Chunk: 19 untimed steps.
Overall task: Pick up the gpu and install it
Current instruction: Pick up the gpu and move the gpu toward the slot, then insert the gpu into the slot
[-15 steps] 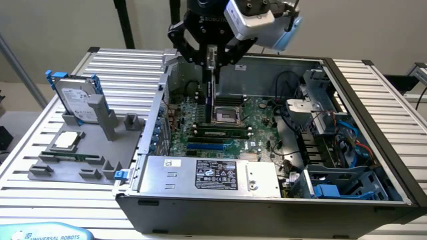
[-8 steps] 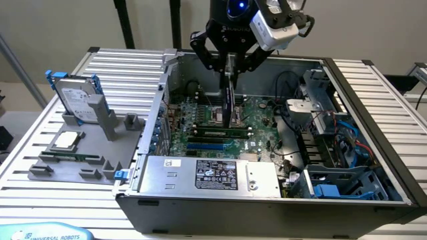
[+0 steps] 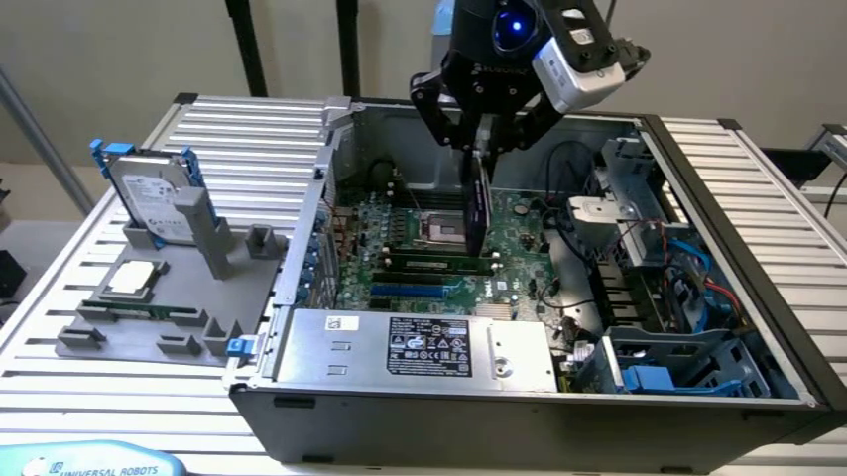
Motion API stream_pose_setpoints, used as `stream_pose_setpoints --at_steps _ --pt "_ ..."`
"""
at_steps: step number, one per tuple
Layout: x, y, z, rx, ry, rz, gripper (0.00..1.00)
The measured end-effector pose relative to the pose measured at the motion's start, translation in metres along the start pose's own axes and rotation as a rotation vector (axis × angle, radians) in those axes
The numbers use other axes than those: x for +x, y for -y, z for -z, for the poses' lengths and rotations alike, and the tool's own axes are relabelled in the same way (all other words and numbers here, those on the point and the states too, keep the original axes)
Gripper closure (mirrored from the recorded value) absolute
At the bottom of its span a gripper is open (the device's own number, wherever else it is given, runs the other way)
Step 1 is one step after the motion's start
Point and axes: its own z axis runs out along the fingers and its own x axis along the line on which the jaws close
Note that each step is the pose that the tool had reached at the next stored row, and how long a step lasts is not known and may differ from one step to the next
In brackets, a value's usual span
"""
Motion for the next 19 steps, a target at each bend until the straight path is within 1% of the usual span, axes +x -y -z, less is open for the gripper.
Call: stream_pose_setpoints --at_steps 5,6,7,19 --pt "-0.0088 -0.0033 -0.0046 0.0083 -0.0107 -0.001 0.74" --pt "-0.0108 -0.0034 -0.005 0.0104 -0.0172 -0.001 0.74" --pt "-0.0111 -0.0034 -0.0051 0.0115 -0.0223 -0.002 0.74" --pt "-0.0111 -0.0035 -0.005 0.0117 -0.0226 -0.002 0.74"
